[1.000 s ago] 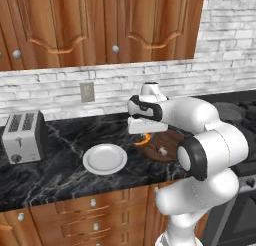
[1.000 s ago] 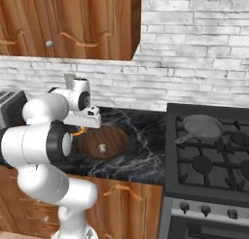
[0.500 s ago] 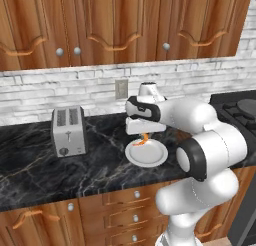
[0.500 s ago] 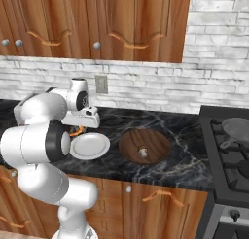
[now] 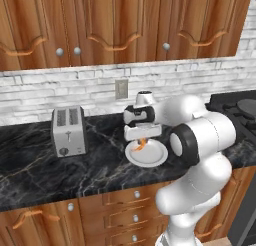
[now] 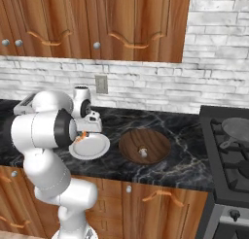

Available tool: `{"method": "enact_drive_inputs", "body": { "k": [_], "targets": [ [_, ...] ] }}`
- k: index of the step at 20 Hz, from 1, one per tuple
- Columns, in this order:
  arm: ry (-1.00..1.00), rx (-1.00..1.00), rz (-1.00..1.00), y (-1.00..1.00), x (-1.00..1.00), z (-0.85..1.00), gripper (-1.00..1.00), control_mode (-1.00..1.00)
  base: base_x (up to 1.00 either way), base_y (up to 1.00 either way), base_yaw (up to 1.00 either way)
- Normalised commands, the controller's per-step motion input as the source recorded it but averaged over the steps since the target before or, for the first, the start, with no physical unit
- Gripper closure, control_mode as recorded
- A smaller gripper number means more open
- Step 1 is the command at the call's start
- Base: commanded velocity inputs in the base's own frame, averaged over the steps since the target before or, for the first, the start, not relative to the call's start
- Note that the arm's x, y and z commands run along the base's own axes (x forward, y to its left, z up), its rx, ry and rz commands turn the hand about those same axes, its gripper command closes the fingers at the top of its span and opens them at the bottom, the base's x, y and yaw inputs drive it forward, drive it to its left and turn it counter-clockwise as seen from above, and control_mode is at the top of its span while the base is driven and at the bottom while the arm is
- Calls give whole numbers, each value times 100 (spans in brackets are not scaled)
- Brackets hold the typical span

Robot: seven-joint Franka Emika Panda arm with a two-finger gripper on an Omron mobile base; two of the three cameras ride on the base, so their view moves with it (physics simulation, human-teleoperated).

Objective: Place the shrimp on the plate and place the mushroom on the same plate.

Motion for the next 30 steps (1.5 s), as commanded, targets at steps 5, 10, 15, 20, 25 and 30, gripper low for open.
{"method": "enact_drive_inputs", "body": {
  "k": [5,10,15,20,25,30],
  "targets": [
    [0,3,2,0,6,-38,100,-100,0,0,0],
    [0,6,0,0,-5,-26,-100,-100,0,0,0],
    [0,0,0,0,-1,5,-100,-100,0,0,0],
    [0,0,0,-2,-30,41,-100,-100,0,0,0],
    [4,-1,-4,-54,-38,74,-100,-100,0,0,0],
    [1,-3,-2,-100,-17,43,-100,-100,0,0,0]
  ]
}}
